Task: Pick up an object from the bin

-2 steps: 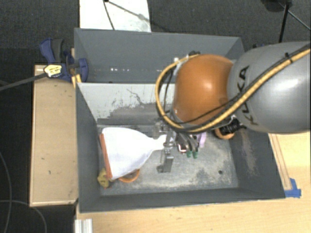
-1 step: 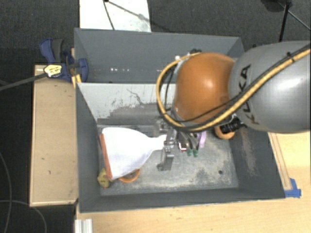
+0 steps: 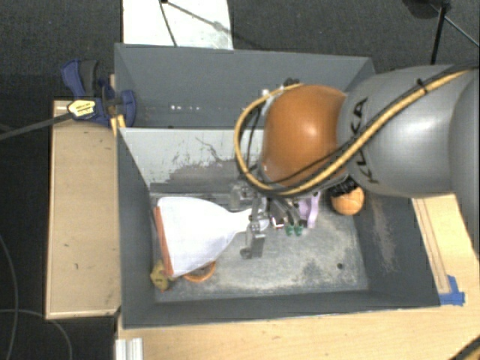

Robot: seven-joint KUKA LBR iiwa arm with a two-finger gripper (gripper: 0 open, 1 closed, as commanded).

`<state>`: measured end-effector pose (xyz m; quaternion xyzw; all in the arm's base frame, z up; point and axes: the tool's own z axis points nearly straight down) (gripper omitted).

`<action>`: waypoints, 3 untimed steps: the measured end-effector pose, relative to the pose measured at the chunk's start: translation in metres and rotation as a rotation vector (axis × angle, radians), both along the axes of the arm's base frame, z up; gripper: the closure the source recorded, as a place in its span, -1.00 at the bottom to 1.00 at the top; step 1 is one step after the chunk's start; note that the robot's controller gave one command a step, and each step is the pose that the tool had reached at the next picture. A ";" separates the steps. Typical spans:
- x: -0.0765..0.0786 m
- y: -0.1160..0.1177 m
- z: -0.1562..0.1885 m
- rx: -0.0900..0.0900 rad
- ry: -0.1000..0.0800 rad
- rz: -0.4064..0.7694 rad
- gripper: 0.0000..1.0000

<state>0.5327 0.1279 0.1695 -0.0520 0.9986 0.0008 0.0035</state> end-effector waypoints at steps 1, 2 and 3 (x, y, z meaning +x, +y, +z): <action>0.025 -0.010 -0.016 -0.002 0.006 0.272 -1.00; 0.029 -0.018 -0.048 -0.001 0.003 0.222 -1.00; 0.038 -0.019 -0.097 -0.002 0.003 0.322 -1.00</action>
Offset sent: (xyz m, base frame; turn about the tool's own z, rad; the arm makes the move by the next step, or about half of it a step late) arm 0.0281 -0.0201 -0.0577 -0.2070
